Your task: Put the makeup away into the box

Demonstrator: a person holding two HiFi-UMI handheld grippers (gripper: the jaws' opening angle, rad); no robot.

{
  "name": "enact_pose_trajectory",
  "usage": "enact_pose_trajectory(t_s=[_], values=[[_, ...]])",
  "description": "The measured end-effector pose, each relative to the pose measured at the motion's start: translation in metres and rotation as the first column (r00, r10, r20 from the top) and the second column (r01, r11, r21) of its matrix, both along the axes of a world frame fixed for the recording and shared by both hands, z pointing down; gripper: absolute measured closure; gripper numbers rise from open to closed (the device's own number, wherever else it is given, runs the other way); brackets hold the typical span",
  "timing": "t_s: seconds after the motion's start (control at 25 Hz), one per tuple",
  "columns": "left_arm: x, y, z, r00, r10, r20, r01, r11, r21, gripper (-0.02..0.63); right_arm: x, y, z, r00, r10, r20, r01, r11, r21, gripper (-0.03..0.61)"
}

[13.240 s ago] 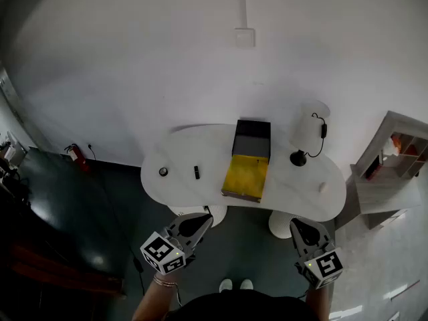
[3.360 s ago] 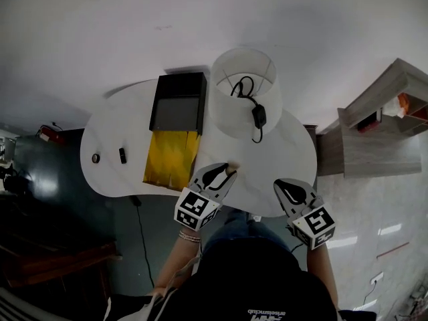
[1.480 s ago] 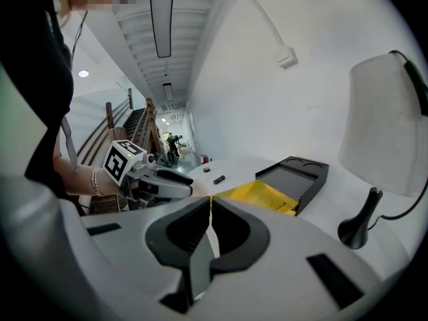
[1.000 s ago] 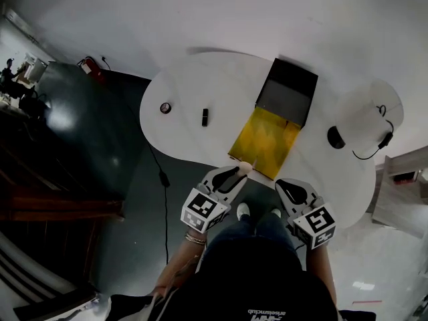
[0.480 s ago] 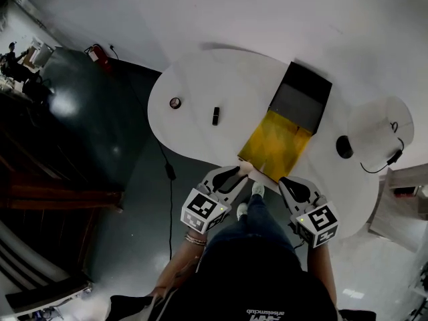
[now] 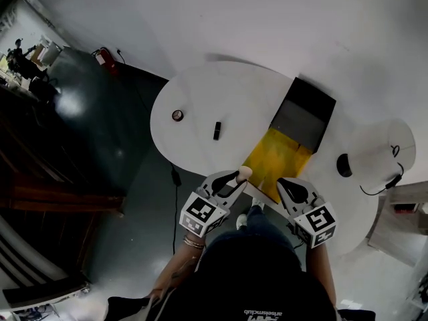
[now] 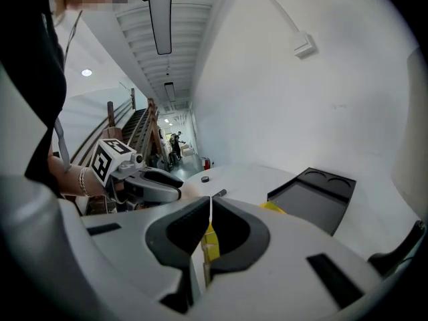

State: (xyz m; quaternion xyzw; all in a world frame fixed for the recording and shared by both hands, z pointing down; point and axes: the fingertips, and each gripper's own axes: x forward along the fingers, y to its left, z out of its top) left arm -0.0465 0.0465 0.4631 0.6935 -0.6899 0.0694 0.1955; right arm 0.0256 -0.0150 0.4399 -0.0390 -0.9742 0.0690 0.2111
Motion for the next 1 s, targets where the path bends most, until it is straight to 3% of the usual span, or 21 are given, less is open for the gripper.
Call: enact_pose_trajectory(t_s=[0.68,1.0], values=[[-0.004,-0.090,0.021,0.998,0.060,-0.034,-0.063,0.994,-0.090,0.486,-0.015,-0.068,0.020,0.999,-0.038,-0.034,0.036,0.996,-0.081,0.555],[-0.001,-0.131,0.044,0.997,0.049,-0.066,-0.057,0.989,-0.137,0.486,-0.006,-0.087,0.031,0.997,-0.057,-0.052,0.050,0.991,-0.127,0.555]])
